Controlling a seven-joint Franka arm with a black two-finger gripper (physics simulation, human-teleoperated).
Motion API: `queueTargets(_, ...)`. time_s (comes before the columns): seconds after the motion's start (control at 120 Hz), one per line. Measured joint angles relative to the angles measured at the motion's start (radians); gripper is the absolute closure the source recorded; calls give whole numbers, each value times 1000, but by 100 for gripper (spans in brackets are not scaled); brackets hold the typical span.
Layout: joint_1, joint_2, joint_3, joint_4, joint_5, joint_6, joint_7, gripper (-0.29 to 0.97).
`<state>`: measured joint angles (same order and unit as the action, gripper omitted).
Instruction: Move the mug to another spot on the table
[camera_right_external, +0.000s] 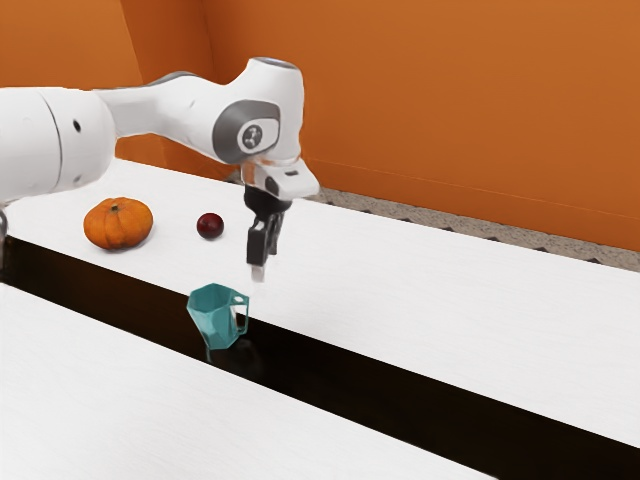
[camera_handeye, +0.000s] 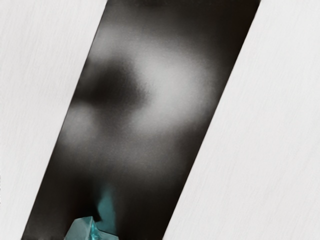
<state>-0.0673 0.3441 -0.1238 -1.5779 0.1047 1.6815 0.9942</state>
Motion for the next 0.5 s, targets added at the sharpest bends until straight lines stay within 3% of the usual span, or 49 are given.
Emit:
queueTargets(0.208, 12, -219, 10, -74, -87, 0, -12, 0)
queueTargets(0.5, 32, -275, 27, -58, -93, 0, -30, 0)
